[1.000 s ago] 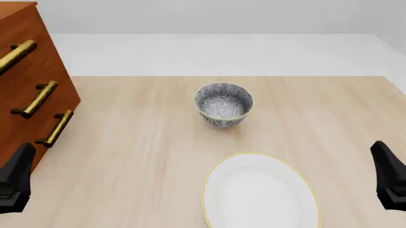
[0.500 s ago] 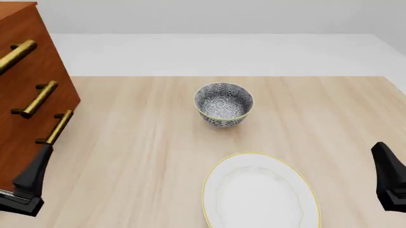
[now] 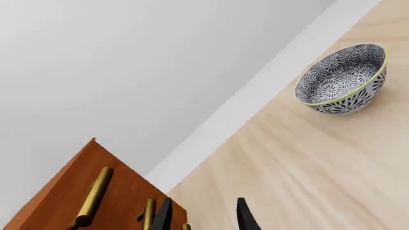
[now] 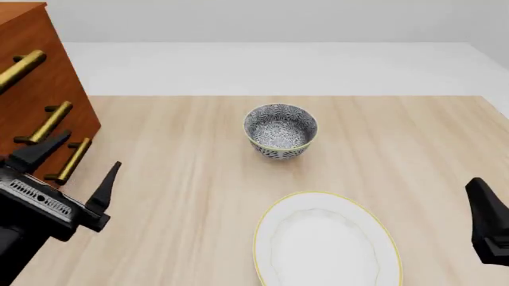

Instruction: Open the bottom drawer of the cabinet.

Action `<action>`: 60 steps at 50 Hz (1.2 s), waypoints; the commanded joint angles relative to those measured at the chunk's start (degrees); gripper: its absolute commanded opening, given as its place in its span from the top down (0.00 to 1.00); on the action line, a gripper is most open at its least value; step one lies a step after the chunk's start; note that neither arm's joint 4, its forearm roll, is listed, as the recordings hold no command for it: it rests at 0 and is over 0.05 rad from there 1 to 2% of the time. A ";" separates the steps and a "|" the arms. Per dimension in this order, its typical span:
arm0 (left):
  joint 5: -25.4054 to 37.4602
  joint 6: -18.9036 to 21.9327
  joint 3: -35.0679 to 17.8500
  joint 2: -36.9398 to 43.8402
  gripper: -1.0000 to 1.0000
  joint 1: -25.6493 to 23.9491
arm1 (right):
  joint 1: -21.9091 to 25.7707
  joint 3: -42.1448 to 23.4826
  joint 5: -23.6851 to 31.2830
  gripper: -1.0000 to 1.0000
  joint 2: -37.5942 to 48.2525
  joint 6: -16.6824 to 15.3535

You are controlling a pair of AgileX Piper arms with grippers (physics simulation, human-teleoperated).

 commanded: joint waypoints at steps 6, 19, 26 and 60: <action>-15.52 11.32 0.06 16.50 0.00 2.50 | 0.01 -0.13 0.00 0.00 0.10 -0.04; -15.53 18.11 0.06 18.53 0.00 6.29 | 0.02 -0.27 0.28 0.00 -0.07 -0.07; -15.53 19.28 0.06 19.19 0.00 6.43 | 0.01 -0.38 0.66 0.00 -0.26 0.05; -15.53 26.04 -0.01 28.65 0.00 12.29 | 0.03 -0.13 -0.13 0.00 0.26 -0.02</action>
